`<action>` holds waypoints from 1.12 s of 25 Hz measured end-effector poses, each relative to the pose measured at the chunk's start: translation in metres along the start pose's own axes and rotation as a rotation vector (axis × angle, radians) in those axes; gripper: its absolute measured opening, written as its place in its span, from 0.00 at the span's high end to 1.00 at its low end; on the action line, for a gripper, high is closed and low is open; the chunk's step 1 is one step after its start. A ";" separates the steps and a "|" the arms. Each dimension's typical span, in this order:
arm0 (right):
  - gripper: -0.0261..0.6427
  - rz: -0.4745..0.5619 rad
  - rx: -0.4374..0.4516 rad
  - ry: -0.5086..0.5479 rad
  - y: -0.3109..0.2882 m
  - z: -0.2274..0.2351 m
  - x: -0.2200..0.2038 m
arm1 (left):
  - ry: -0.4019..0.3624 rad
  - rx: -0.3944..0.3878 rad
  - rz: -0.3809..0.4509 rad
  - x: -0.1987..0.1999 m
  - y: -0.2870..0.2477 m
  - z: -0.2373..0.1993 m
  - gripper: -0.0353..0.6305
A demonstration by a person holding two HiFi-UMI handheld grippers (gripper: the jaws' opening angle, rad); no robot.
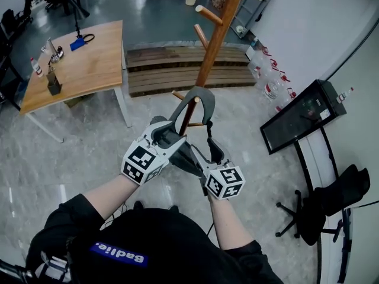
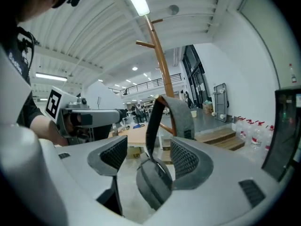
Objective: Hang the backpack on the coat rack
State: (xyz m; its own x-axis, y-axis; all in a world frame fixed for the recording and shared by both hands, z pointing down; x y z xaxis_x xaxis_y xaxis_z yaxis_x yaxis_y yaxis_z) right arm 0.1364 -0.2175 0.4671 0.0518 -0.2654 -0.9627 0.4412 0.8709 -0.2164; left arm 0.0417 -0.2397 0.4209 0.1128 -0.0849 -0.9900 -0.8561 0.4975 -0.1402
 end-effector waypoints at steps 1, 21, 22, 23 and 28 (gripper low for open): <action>0.53 0.015 0.016 -0.020 0.006 -0.009 -0.002 | 0.019 0.001 0.008 -0.004 0.009 0.005 0.64; 0.95 0.197 0.284 0.039 0.072 -0.132 0.018 | 0.121 -0.141 0.161 0.001 0.095 0.088 0.93; 0.95 0.178 0.282 0.039 0.071 -0.131 0.011 | 0.121 -0.146 0.151 -0.004 0.094 0.088 0.93; 0.95 0.159 0.278 0.037 0.069 -0.131 0.005 | 0.121 -0.150 0.141 -0.008 0.093 0.088 0.93; 0.95 0.128 0.256 0.042 0.066 -0.130 -0.004 | 0.100 -0.158 0.114 -0.017 0.093 0.087 0.93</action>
State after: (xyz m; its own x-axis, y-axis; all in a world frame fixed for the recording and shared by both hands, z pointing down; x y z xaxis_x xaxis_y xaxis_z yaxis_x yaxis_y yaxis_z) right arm 0.0487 -0.1050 0.4356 0.0868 -0.1377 -0.9867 0.6451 0.7625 -0.0496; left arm 0.0037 -0.1172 0.4234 -0.0337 -0.1249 -0.9916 -0.9298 0.3677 -0.0148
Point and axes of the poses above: the fingertips, and each gripper's own axes: y backward along the fingers, z to its right, x out of its top, the point moved 2 cm from there along y, backward along the fingers, and after that the axes turned 6 degrees about -x, right-handed, at the moved point
